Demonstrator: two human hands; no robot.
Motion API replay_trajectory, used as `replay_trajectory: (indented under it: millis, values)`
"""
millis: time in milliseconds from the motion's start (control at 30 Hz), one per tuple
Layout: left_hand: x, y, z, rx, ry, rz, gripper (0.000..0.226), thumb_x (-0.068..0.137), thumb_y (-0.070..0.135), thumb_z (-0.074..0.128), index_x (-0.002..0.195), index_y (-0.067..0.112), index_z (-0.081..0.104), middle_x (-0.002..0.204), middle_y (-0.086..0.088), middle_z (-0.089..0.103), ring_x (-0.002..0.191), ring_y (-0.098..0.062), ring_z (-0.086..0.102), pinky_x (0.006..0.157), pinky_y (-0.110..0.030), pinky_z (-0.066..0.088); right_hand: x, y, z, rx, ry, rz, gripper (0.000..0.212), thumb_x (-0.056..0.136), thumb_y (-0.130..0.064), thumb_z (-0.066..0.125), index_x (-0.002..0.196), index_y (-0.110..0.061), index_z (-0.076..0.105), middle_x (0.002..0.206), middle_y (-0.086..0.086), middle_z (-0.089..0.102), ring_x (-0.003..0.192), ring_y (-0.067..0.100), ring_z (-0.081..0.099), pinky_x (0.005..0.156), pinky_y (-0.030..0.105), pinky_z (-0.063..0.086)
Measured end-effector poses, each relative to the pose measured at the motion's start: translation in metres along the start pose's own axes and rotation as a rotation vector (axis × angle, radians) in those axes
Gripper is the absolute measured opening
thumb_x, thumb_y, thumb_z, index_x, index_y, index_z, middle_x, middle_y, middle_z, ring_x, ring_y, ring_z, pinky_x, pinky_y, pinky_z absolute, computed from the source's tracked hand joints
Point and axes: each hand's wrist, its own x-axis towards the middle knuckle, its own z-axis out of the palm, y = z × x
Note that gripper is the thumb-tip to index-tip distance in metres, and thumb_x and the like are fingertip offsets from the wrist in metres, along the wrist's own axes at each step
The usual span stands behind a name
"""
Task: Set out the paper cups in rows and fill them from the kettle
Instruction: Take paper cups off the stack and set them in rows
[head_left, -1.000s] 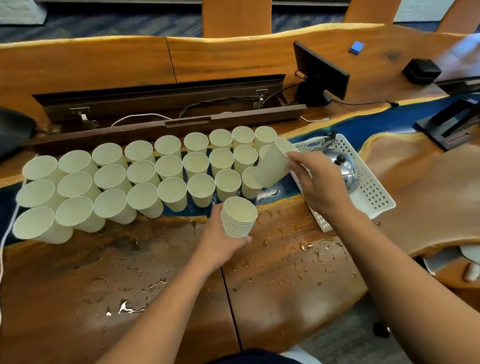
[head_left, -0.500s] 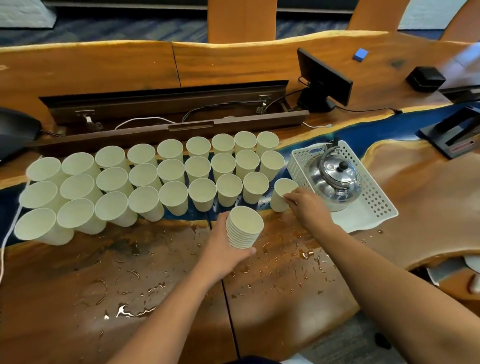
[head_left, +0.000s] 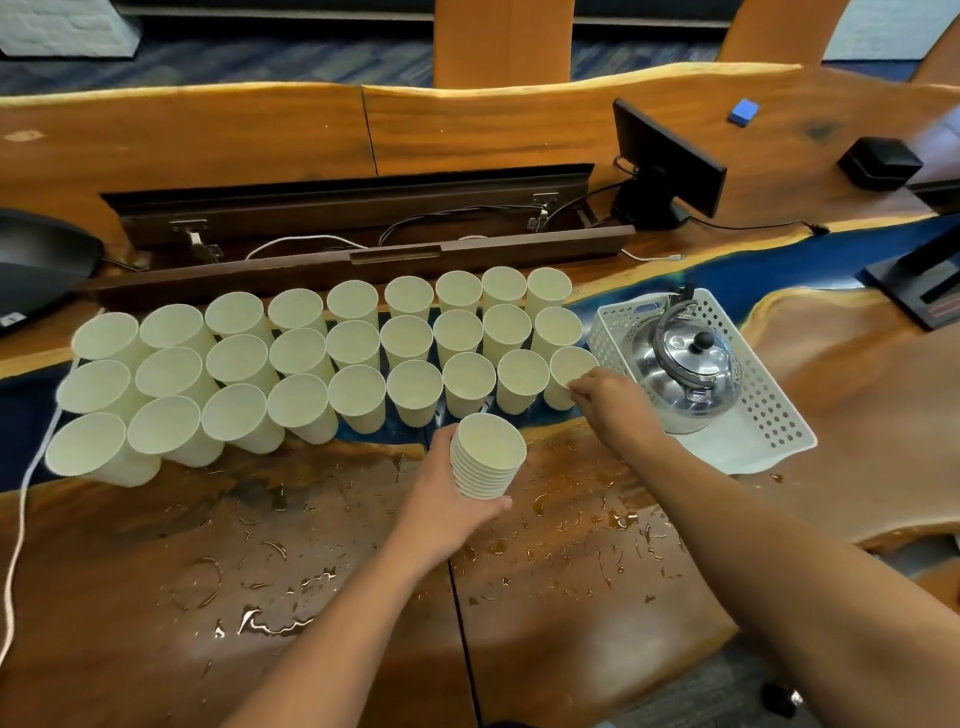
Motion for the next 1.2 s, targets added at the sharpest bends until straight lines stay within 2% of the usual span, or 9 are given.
replay_trajectory:
  millis: [67, 200, 333, 500, 733, 833, 933, 1100, 1200]
  values:
    - [0.001, 0.001, 0.0, 0.005, -0.001, -0.003, 0.092, 0.064, 0.033, 0.092, 0.135, 0.039, 0.033, 0.121, 0.024, 0.046, 0.116, -0.002, 0.044, 0.093, -0.022, 0.037, -0.002, 0.0, -0.001, 0.01, 0.036, -0.011, 0.029, 0.093, -0.021, 0.066, 0.121, -0.013, 0.069, 0.116, 0.007, 0.067, 0.1, 0.026, 0.064, 0.087, 0.04, 0.053]
    - [0.003, 0.002, -0.002, 0.011, -0.001, -0.009, 0.092, 0.065, 0.034, 0.091, 0.134, 0.04, 0.032, 0.122, 0.023, 0.046, 0.116, -0.002, 0.044, 0.095, -0.023, 0.038, -0.004, -0.008, -0.003, 0.0, 0.209, -0.124, 0.048, 0.08, -0.026, 0.08, 0.125, -0.015, 0.066, 0.115, 0.006, 0.067, 0.108, 0.027, 0.058, 0.091, 0.043, 0.05]
    - [0.004, 0.002, -0.001, 0.014, 0.0, -0.013, 0.092, 0.064, 0.036, 0.091, 0.135, 0.039, 0.033, 0.126, 0.021, 0.048, 0.118, -0.004, 0.045, 0.095, -0.023, 0.038, 0.0, -0.026, -0.002, -0.103, 0.16, -0.188, 0.037, 0.083, -0.035, 0.076, 0.118, -0.025, 0.071, 0.104, 0.002, 0.068, 0.103, 0.026, 0.056, 0.087, 0.043, 0.042]
    - [0.002, 0.001, -0.001, 0.053, -0.001, -0.005, 0.092, 0.063, 0.038, 0.091, 0.134, 0.041, 0.032, 0.124, 0.022, 0.048, 0.119, -0.006, 0.047, 0.096, -0.026, 0.043, 0.008, -0.035, 0.001, -0.16, 0.116, -0.175, 0.019, 0.088, -0.032, 0.072, 0.106, -0.033, 0.077, 0.1, -0.003, 0.071, 0.101, 0.025, 0.054, 0.084, 0.043, 0.036]
    - [0.001, -0.003, -0.003, 0.056, 0.003, -0.029, 0.092, 0.063, 0.039, 0.091, 0.132, 0.043, 0.03, 0.125, 0.023, 0.047, 0.12, -0.007, 0.047, 0.098, -0.029, 0.043, 0.014, -0.038, -0.001, -0.162, 0.076, -0.156, 0.02, 0.092, -0.035, 0.067, 0.11, -0.035, 0.075, 0.107, -0.004, 0.071, 0.104, 0.024, 0.053, 0.087, 0.043, 0.034]
    - [0.001, -0.004, -0.004, 0.037, 0.004, -0.027, 0.091, 0.063, 0.038, 0.091, 0.13, 0.046, 0.03, 0.124, 0.023, 0.048, 0.119, -0.007, 0.047, 0.095, -0.027, 0.042, 0.011, -0.038, -0.003, -0.099, 0.11, -0.117, 0.033, 0.091, -0.043, 0.065, 0.121, -0.032, 0.069, 0.112, -0.003, 0.07, 0.109, 0.023, 0.053, 0.092, 0.042, 0.033]
    - [0.001, -0.002, -0.005, 0.032, 0.01, -0.022, 0.09, 0.063, 0.038, 0.091, 0.129, 0.046, 0.03, 0.124, 0.023, 0.048, 0.118, -0.006, 0.047, 0.094, -0.026, 0.043, 0.002, -0.031, -0.003, -0.029, 0.164, -0.055, 0.04, 0.091, -0.052, 0.06, 0.124, -0.031, 0.064, 0.105, -0.005, 0.068, 0.106, 0.022, 0.055, 0.093, 0.043, 0.035]
    - [0.0, -0.002, -0.005, 0.036, 0.01, -0.022, 0.091, 0.063, 0.039, 0.091, 0.132, 0.044, 0.03, 0.127, 0.021, 0.049, 0.12, -0.007, 0.047, 0.099, -0.03, 0.045, -0.01, -0.012, 0.003, -0.023, 0.155, -0.012, 0.03, 0.09, -0.039, 0.065, 0.116, -0.025, 0.064, 0.1, -0.005, 0.067, 0.103, 0.023, 0.056, 0.092, 0.042, 0.033]
    - [-0.001, -0.001, -0.004, 0.027, 0.009, -0.006, 0.09, 0.064, 0.037, 0.091, 0.131, 0.042, 0.032, 0.125, 0.021, 0.049, 0.12, -0.007, 0.047, 0.095, -0.026, 0.042, -0.007, -0.006, 0.007, -0.035, 0.166, 0.003, 0.018, 0.092, -0.029, 0.066, 0.108, -0.024, 0.07, 0.101, -0.002, 0.069, 0.102, 0.025, 0.057, 0.089, 0.043, 0.033]
